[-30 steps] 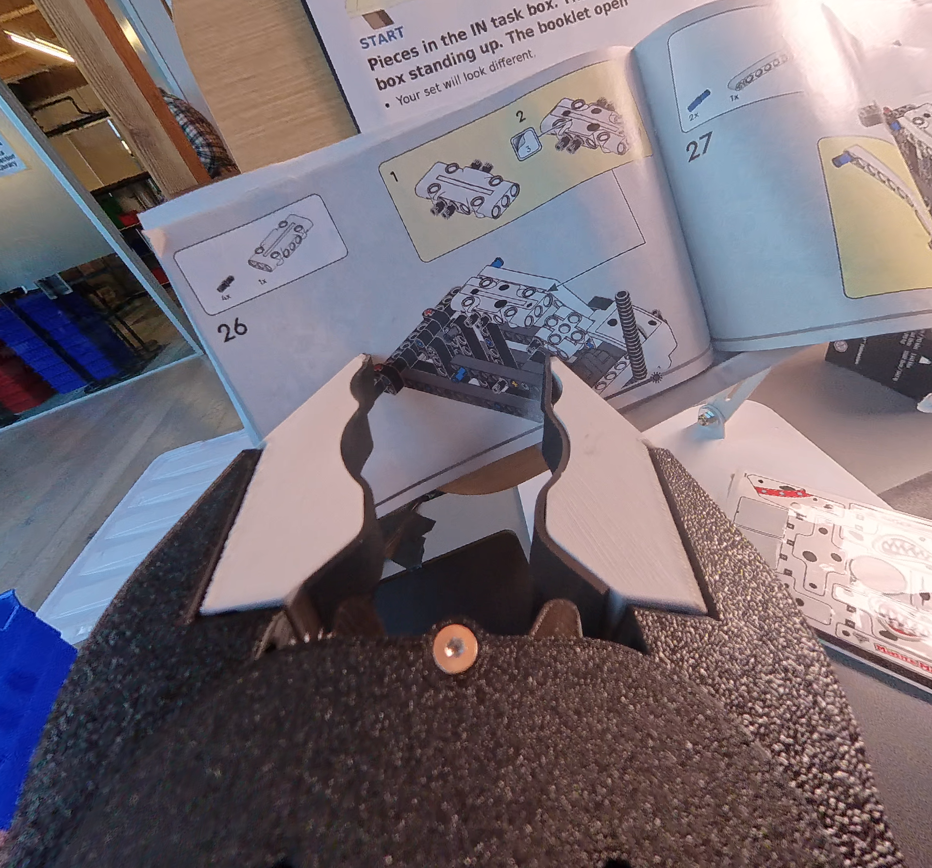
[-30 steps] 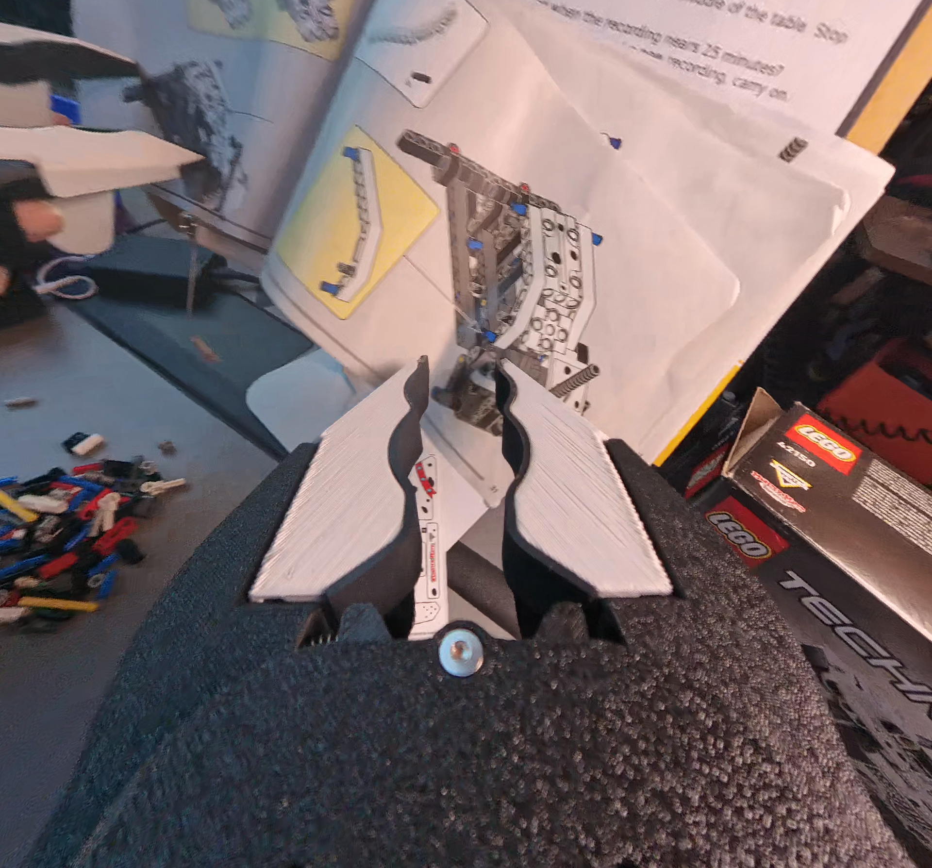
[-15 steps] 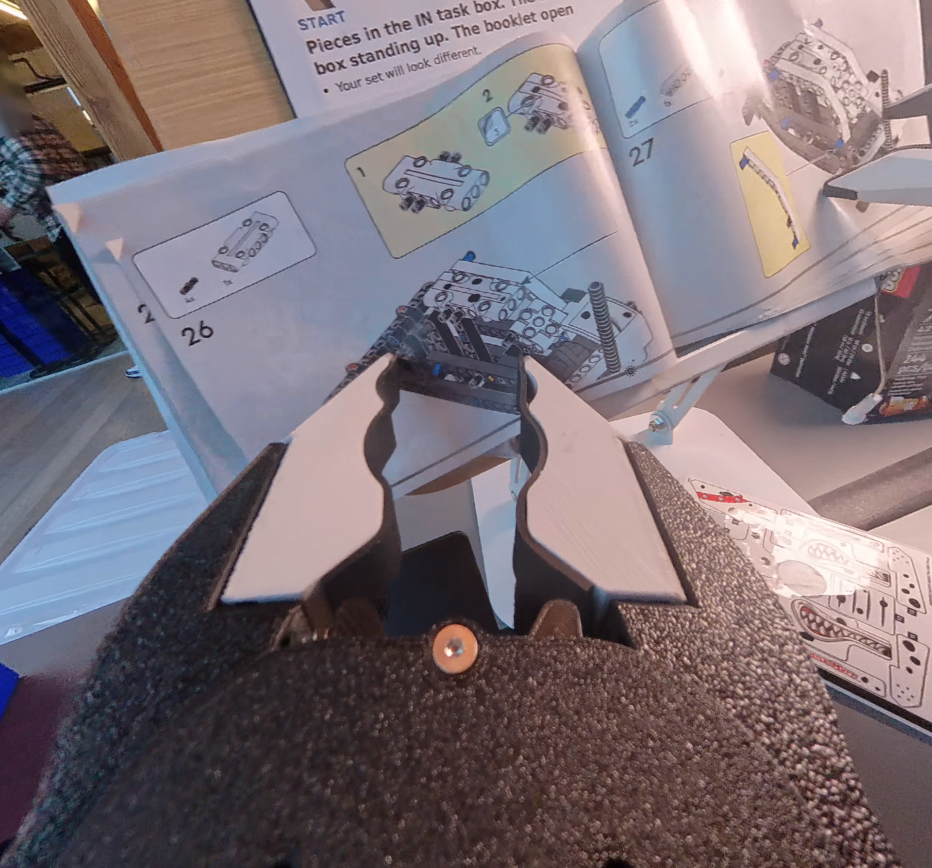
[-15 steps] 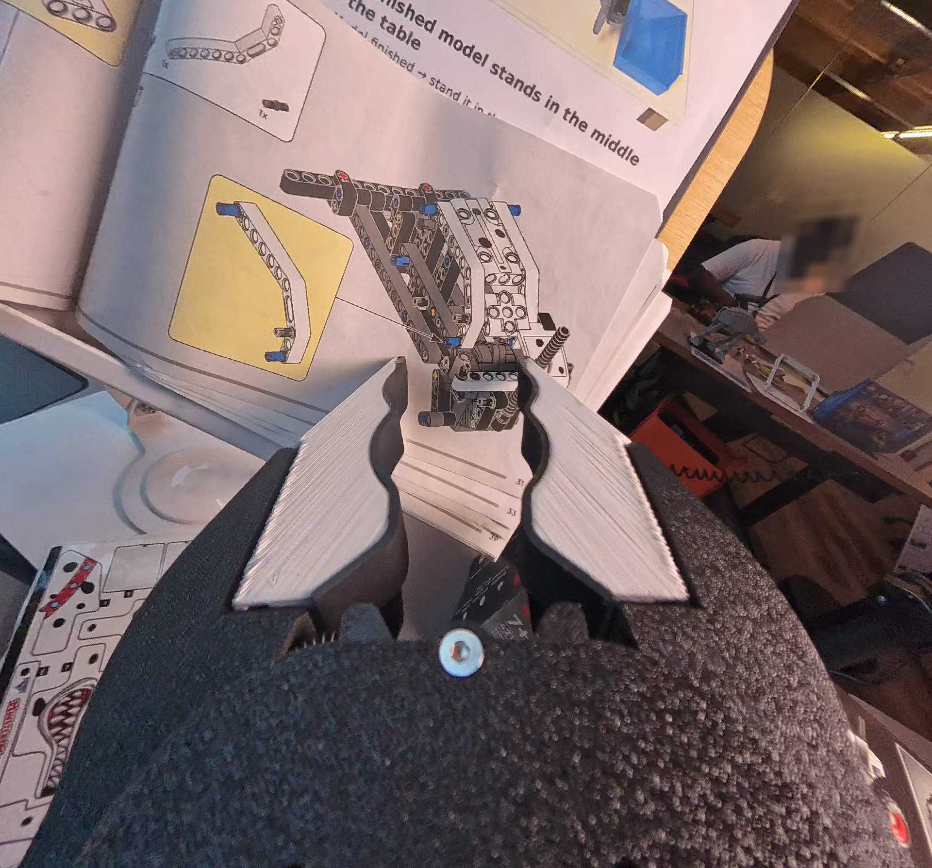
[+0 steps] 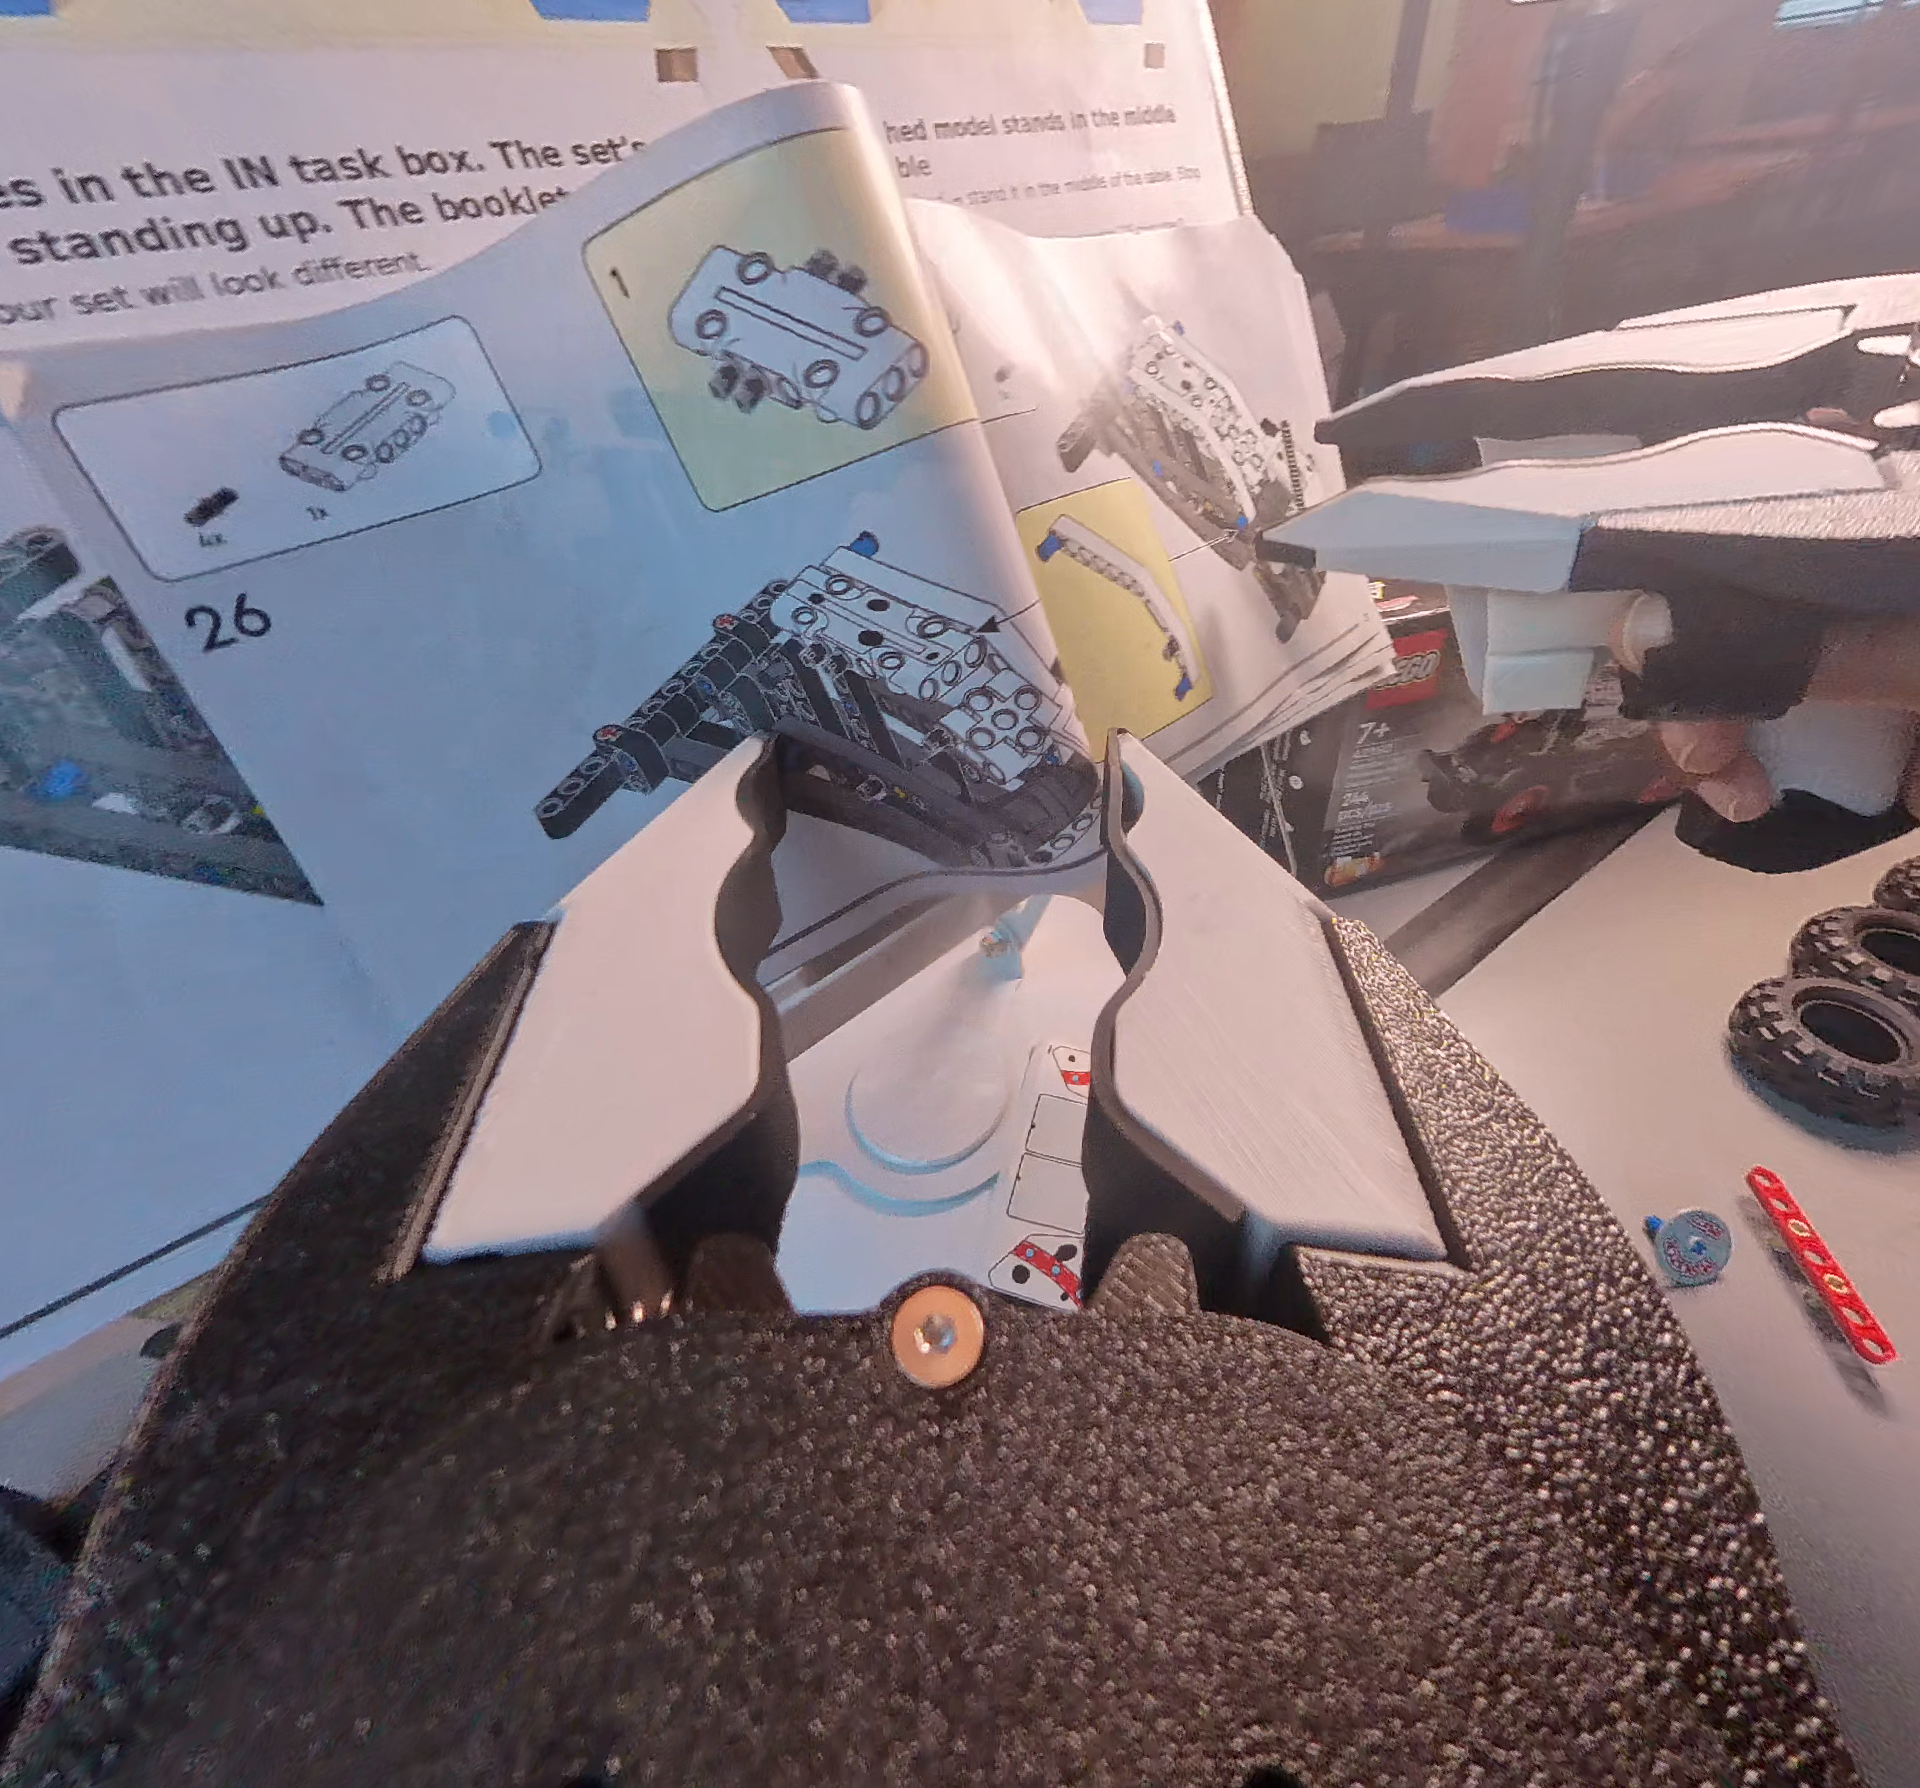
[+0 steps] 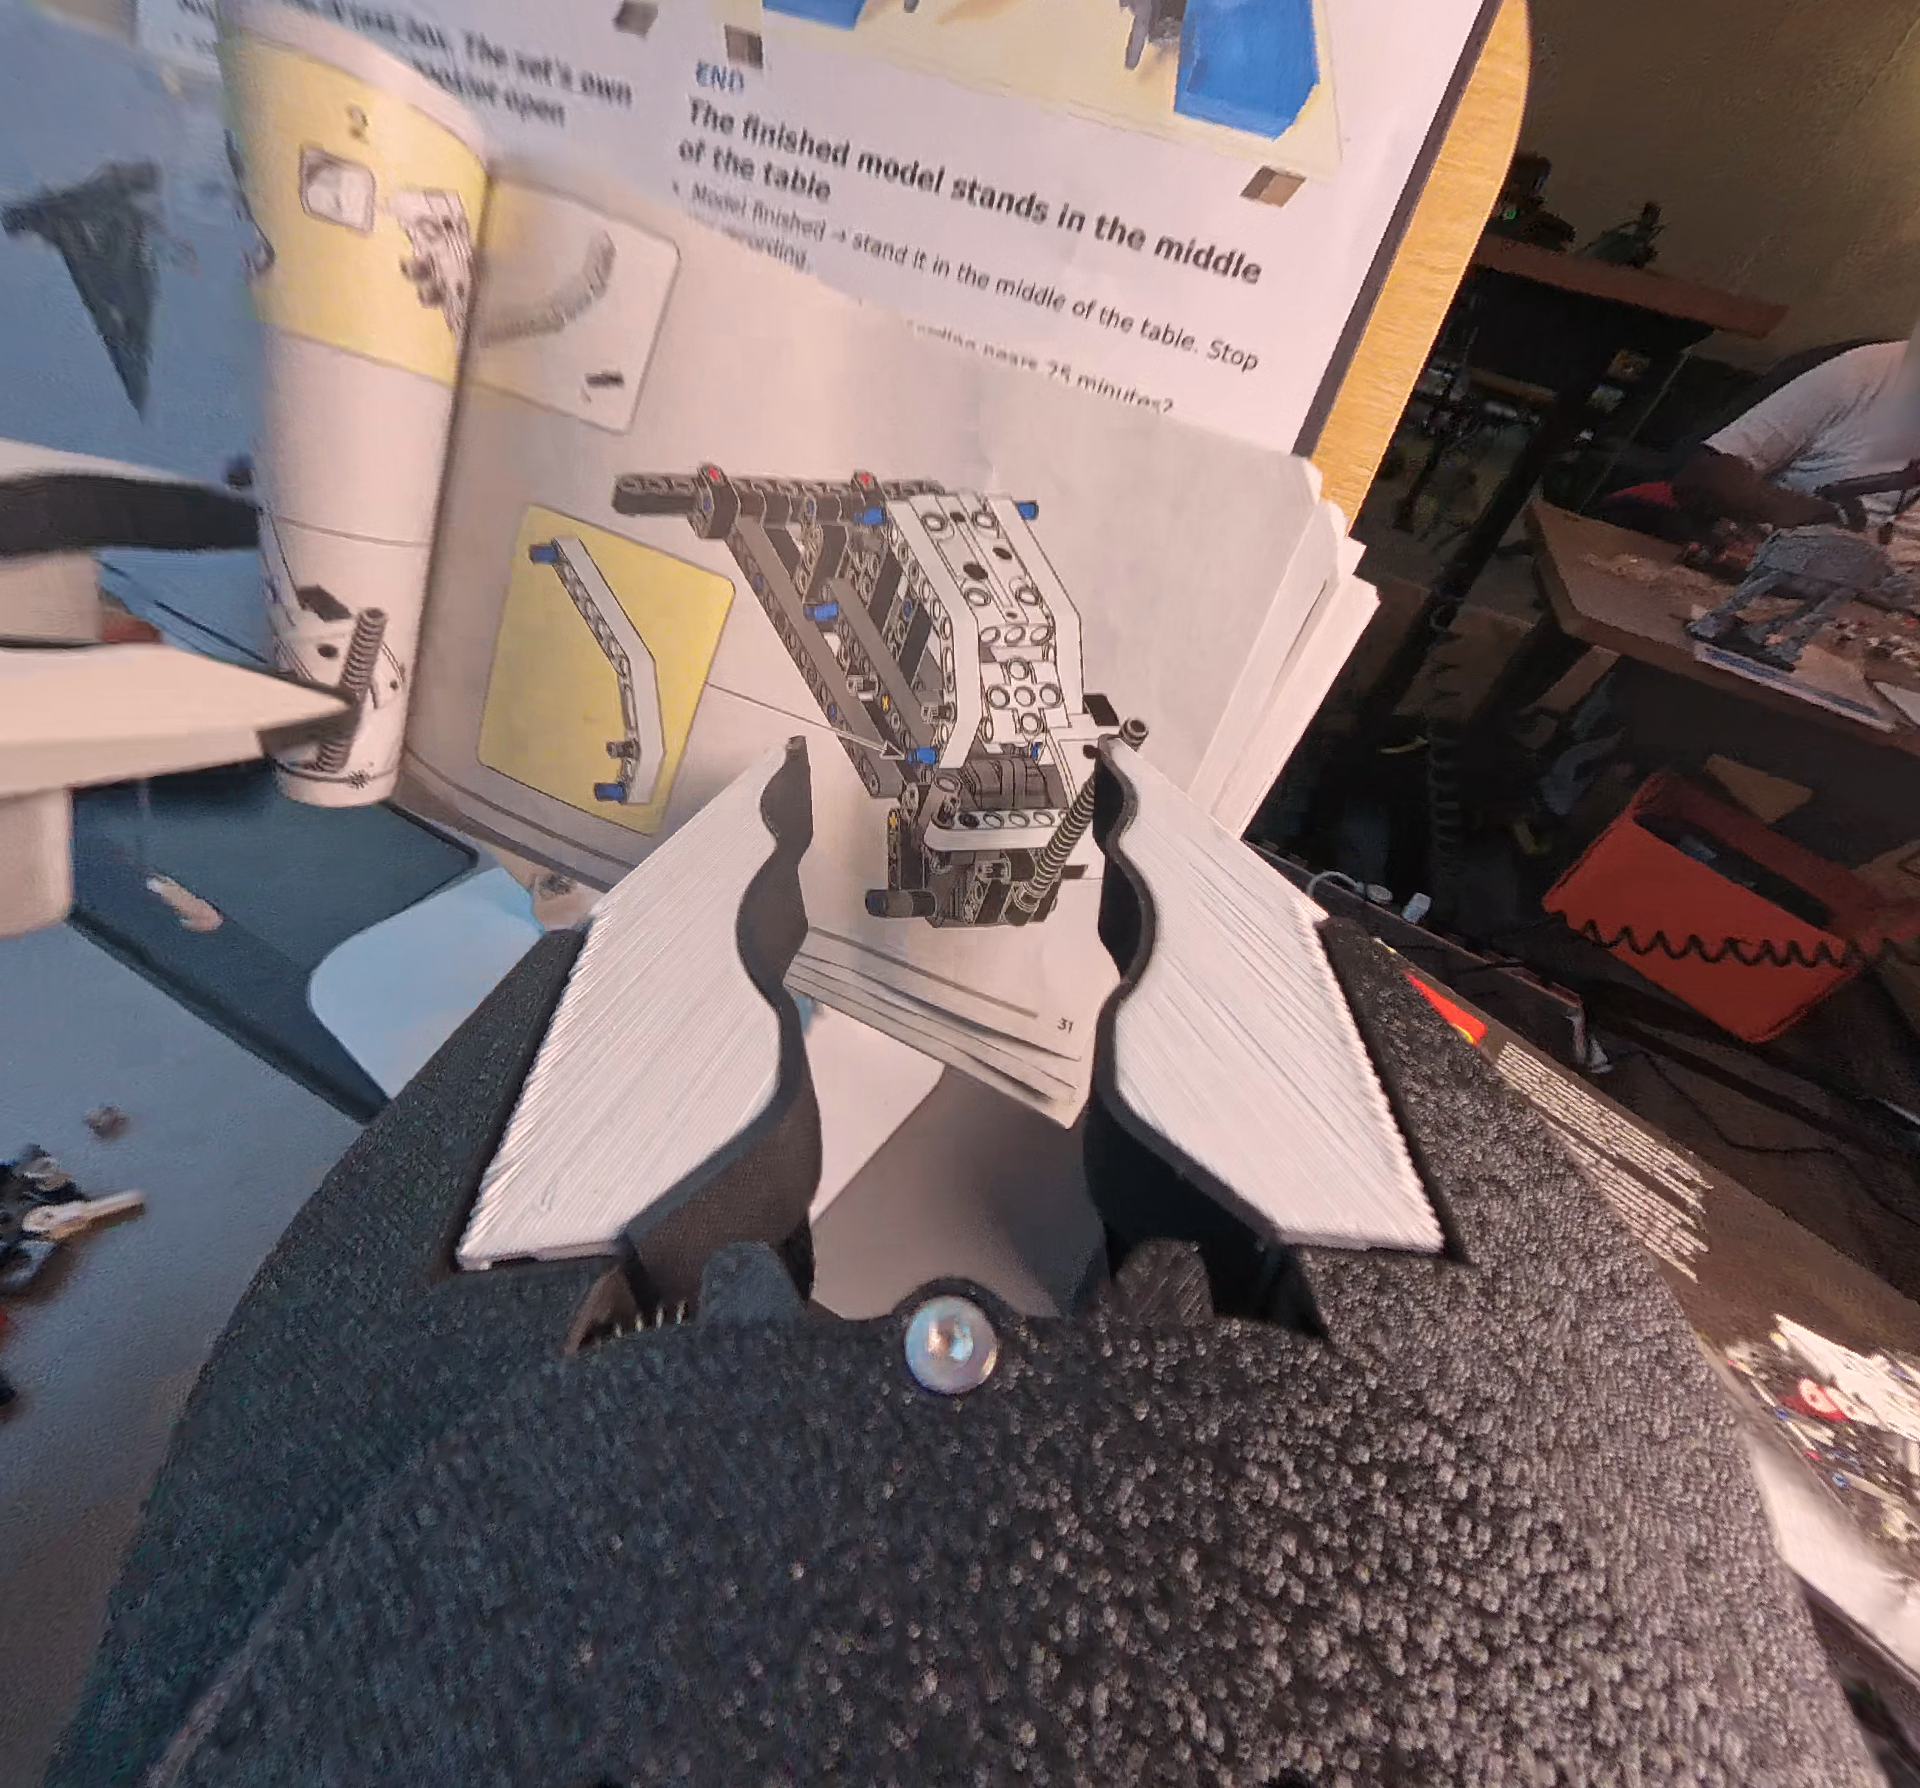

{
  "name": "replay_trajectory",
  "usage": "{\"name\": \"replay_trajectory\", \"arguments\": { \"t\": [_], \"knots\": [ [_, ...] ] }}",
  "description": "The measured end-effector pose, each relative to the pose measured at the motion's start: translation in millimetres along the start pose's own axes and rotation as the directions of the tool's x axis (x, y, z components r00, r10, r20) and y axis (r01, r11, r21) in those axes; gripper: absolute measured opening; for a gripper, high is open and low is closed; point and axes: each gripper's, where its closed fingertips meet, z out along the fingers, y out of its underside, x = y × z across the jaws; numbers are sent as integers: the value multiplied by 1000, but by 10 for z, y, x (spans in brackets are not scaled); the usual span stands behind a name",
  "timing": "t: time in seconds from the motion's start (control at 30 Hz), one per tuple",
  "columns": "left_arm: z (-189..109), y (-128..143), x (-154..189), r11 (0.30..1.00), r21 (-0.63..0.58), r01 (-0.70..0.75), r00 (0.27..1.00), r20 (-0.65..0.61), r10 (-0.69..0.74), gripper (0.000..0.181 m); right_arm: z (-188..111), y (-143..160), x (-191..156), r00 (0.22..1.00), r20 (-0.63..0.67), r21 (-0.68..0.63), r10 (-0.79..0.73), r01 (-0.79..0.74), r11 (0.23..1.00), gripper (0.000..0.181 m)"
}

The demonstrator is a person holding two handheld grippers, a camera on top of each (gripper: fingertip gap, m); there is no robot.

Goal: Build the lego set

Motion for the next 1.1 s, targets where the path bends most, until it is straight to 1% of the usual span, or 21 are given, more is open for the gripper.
{"name": "replay_trajectory", "arguments": {
  "t": [0.1, 0.17, 0.23, 0.3, 0.33, 0.4, 0.43, 0.47, 0.5, 0.53, 0.6, 0.63, 0.7, 0.77, 0.8, 0.83, 0.87, 0.93, 1.0, 1.07, 1.1],
  "knots": [
    [37, -28, 229, 999, 10, -36, 996, -87, 37, 61, -157, -197, -88, 991, 74, 83, 108, -114, 990, 57],
    [65, -51, 405, 998, 23, -67, 988, -140, 69, 60, -250, -300, -238, 973, 166, 107, 158, -177, 978, 59],
    [95, -56, 620, 992, 33, -120, 971, -204, 124, 60, -276, -351, -428, 947, 258, 80, 193, -220, 972, 65],
    [113, -18, 838, 983, 27, -180, 946, -271, 181, 58, -224, -374, -563, 919, 320, 29, 230, -252, 967, 67],
    [97, 5, 949, 976, 29, -217, 927, -307, 215, 56, -159, -345, -557, 919, 307, -9, 247, -257, 966, 65],
    [5, -18, 1065, 954, 74, -289, 900, -317, 297, 51, -21, -217, -479, 946, 246, -80, 208, -195, 978, 49],
    [-77, -80, 1083, 943, 121, -310, 893, -303, 332, 47, 25, -175, -440, 959, 227, -85, 166, -151, 985, 36],
    [-172, -175, 1047, 932, 173, -318, 897, -264, 354, 43, 53, -144, -388, 971, 206, -76, 121, -108, 991, 15],
    [-278, -291, 964, 922, 227, -314, 909, -209, 361, 40, 67, -119, -339, 978, 188, -66, 89, -78, 995, 0],
    [-373, -391, 827, 917, 263, -299, 927, -147, 344, 40, 67, -100, -309, 980, 184, -61, 81, -71, 996, 0],
    [-466, -458, 342, 943, 236, -234, 972, 18, 236, 41, 19, -107, -290, 973, 201, -36, 111, -106, 994, 0],
    [-492, -441, 93, 962, 214, -171, 984, 78, 158, 56, -11, -115, -265, 973, 195, -22, 125, -123, 992, 0],
    [-522, -356, -330, 982, 190, -8, 990, 143, -19, 80, -63, -104, -259, 972, 199, -13, 127, -127, 992, 0],
    [-490, -202, -596, 977, 148, 154, 972, 153, -177, 102, -103, -82, -298, 969, 221, -11, 112, -112, 994, 0],
    [-455, -124, -665, 971, 123, 203, 963, 153, -221, 109, -115, -69, -317, 969, 227, -10, 99, -99, 995, 2],
    [-417, -38, -733, 974, 91, 209, 958, 179, -222, 112, -120, -47, -327, 971, 225, -14, 87, -86, 996, 3],
    [-382, 42, -786, 982, 57, 181, 959, 211, -189, 111, -119, -16, -338, 972, 220, -27, 80, -76, 997, 5],
    [-353, 96, -814, 995, 32, 96, 960, 261, -101, 101, -111, 56, -380, 975, 211, -64, 71, -59, 996, 15],
    [-332, 122, -740, 998, 3, 62, 964, 258, -60, 68, -102, 98, -416, 982, 186, -82, 41, -26, 996, 25],
    [-283, 142, -618, 998, -17, 67, 974, 219, -62, 34, -68, 136, -412, 990, 143, -101, -9, 23, 995, 36],
    [-255, 149, -560, 996, -28, 79, 978, 198, -72, 24, -40, 161, -394, 993, 118, -116, -30, 44, 992, 41]
  ]
}}
